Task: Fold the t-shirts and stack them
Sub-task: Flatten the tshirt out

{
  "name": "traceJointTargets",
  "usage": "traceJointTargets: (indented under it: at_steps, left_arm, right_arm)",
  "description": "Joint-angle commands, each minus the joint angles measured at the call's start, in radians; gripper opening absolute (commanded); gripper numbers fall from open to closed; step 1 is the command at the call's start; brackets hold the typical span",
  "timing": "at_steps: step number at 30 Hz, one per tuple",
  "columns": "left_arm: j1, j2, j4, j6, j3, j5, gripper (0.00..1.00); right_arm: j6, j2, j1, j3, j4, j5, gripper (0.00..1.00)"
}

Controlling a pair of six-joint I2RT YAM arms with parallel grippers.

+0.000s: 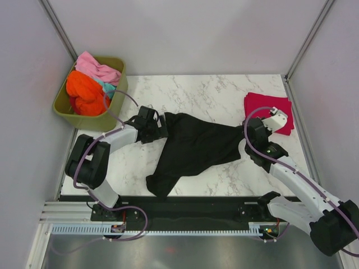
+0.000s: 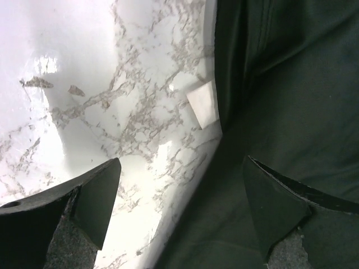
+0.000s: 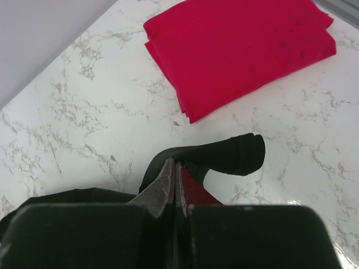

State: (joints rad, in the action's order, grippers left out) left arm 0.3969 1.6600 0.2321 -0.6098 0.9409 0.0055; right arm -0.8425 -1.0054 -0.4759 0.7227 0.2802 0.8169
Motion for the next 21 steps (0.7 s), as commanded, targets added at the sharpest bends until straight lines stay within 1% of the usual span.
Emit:
traceJointTargets:
  at_steps: [1,6,9,14,18,21]
  left_arm:
    - [0.000,0.010,-0.039,-0.007,0.059,0.001,0.96]
    - [0.000,0.052,-0.063,-0.010,0.116,0.030,0.92]
    - [0.000,0.076,-0.062,-0.021,0.165,0.059,0.89]
    - [0.002,0.139,-0.063,-0.044,0.251,0.102,0.88]
    - [0.005,0.245,-0.062,-0.082,0.361,0.145,0.84]
    - [0.011,0.328,-0.063,-0.106,0.435,0.159,0.84]
  right_arm:
    - [-0.049,0.062,0.042,-0.011,0.039,0.050,0.00]
    - [-0.069,0.096,0.091,-0.023,0.082,0.074,0.00]
    - [-0.070,0.091,0.097,-0.020,0.083,0.064,0.00]
    - [-0.069,0.079,0.099,-0.017,0.083,0.051,0.00]
    - [-0.069,0.070,0.099,-0.017,0.077,0.034,0.00]
    - [-0.069,0.062,0.099,-0.017,0.077,0.025,0.00]
